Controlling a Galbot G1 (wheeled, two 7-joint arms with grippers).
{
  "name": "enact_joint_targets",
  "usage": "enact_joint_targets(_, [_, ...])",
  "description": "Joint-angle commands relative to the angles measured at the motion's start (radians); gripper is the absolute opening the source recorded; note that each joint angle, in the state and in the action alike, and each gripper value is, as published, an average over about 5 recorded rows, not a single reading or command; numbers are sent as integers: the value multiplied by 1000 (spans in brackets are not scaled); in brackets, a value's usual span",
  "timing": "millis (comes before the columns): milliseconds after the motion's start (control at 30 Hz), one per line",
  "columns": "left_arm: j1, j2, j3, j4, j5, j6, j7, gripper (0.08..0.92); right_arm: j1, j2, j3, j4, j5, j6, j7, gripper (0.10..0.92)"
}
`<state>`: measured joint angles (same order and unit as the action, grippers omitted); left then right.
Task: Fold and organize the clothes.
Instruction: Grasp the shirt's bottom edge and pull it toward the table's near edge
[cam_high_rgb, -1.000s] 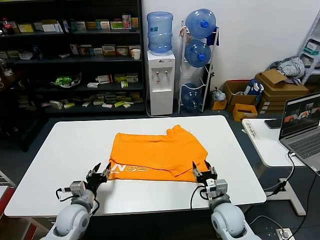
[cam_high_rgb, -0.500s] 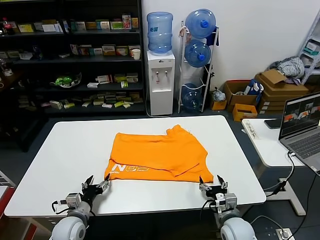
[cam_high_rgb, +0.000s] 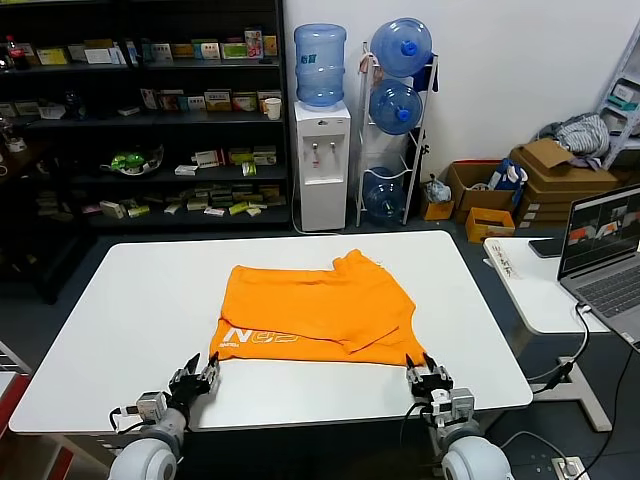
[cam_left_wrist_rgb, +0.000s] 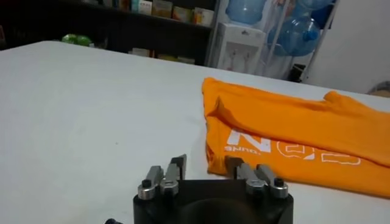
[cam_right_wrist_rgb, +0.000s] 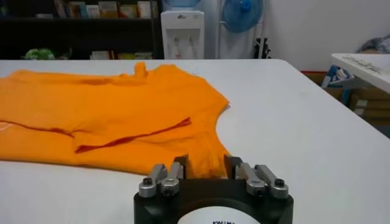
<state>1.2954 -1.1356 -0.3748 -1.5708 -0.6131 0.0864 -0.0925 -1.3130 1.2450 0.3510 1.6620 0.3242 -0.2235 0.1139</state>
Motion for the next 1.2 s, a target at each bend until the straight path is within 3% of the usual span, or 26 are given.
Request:
enact_joint_targets(33, [2,-5,7,6,-1,-3,6,420,-14,2,2,5,-7,8,-3,303])
enact_joint_targets(233, [7,-1,12,-5,-20,-22,16,247,-42,-13,-2,38,14,4,13,146])
enact_joint_targets(433, [90,37,6,-116,-79,-15,-18,103,-162,-86,11,149,68,4,48,125])
enact_joint_targets(600, [285,76,-53,-280,-111,1,-64,92,-322,-145,47,250,88,12,76,125])
enact_joint_targets(833, [493,52,-93,-428,-88,2,-105,92,-422,-161,67,309,92,-6,105,125])
enact_joint_targets(1000, [500,40,-93,-426,-58,13,-93,94,-363,-163,68,314,118,-44,117,167])
enact_joint_targets(1200, [408,79,-140,-461,-88,38,-72,201,-66,-241,77,301,232,-78,123,338])
